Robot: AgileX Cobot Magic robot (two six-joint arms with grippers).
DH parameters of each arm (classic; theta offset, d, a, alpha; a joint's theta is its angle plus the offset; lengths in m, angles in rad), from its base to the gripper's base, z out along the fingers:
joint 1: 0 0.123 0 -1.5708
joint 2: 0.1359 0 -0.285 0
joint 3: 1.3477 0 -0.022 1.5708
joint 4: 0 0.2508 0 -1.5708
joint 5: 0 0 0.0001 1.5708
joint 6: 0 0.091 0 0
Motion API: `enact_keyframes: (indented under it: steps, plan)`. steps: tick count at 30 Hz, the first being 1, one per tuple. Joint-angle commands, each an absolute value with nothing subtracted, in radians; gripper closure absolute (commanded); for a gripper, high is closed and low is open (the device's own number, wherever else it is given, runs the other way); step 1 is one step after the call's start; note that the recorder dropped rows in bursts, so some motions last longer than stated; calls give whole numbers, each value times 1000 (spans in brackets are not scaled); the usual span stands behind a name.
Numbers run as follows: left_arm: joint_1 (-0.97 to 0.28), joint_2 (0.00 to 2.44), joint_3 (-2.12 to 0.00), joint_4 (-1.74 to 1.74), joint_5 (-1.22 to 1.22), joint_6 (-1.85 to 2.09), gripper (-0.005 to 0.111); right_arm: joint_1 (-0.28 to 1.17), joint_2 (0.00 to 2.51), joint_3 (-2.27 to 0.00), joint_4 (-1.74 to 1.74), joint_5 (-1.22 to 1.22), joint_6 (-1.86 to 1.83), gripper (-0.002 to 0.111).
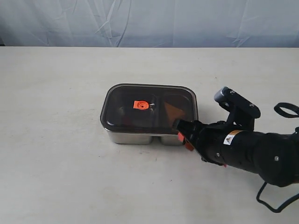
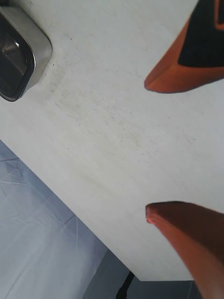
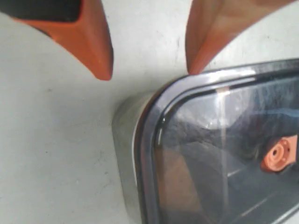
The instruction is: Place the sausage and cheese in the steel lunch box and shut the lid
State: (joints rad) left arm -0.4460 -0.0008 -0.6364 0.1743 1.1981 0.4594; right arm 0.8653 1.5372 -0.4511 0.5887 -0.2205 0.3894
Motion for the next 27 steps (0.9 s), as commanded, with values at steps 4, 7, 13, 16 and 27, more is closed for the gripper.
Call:
enact_keyframes:
  steps: [4,7,13,16,27]
  plan:
    - [-452,0,-642,175,1189,449,44,861,1453,-442,579,19,198,108]
    - [-452,0,-642,175,1189,449,44,861,1393,-442,548,60,194,108]
    - [-452,0,-642,175,1189,449,44,861,1231,-444,518,61,182,108]
    - [-452,0,-642,175,1189,449,44,861,1148,-444,491,46,180,108]
    - [-452,0,-642,182,1176,451,44,861,1066,-444,366,-6,178,108]
